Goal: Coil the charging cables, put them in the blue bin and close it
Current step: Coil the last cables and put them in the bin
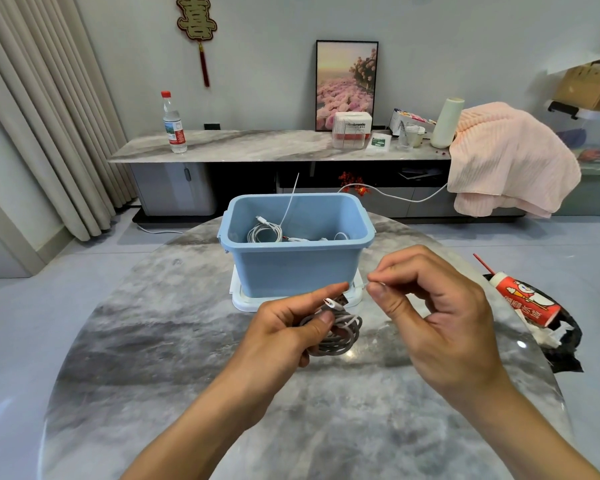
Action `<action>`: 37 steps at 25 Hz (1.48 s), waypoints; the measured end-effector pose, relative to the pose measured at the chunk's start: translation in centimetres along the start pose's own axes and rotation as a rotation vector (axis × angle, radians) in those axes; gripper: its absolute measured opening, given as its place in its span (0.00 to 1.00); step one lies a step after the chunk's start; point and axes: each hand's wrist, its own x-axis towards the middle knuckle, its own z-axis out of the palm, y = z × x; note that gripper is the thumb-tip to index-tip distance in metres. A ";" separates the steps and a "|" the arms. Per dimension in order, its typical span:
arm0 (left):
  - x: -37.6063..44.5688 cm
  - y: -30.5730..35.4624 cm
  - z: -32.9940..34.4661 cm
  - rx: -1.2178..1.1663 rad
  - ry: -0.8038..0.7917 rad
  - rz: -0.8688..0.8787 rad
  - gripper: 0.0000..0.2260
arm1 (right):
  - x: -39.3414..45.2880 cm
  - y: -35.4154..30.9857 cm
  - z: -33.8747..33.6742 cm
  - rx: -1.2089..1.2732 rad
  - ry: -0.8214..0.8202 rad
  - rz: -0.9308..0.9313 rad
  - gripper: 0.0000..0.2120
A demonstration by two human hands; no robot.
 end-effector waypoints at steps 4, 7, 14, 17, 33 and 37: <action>0.1 0.1 -0.1 -0.038 -0.018 -0.051 0.15 | 0.2 -0.1 -0.3 -0.026 0.029 -0.013 0.02; 0.1 -0.1 -0.4 -0.094 -0.039 -0.052 0.14 | 0.4 0.0 -0.5 0.107 0.125 0.116 0.06; 0.0 -0.6 -0.1 -0.102 -0.078 -0.030 0.09 | 0.3 -0.9 -0.1 0.317 0.060 0.246 0.01; -0.1 -0.9 -0.1 -0.058 -0.101 0.003 0.09 | 0.5 -0.9 -0.1 0.339 0.091 0.324 0.01; -0.4 -1.0 -0.4 0.420 -0.214 0.371 0.04 | 0.2 -0.8 0.3 0.668 0.251 0.705 0.05; -0.4 -0.8 -0.8 0.460 -0.218 0.353 0.03 | -0.1 -1.3 0.9 0.547 0.133 0.518 0.03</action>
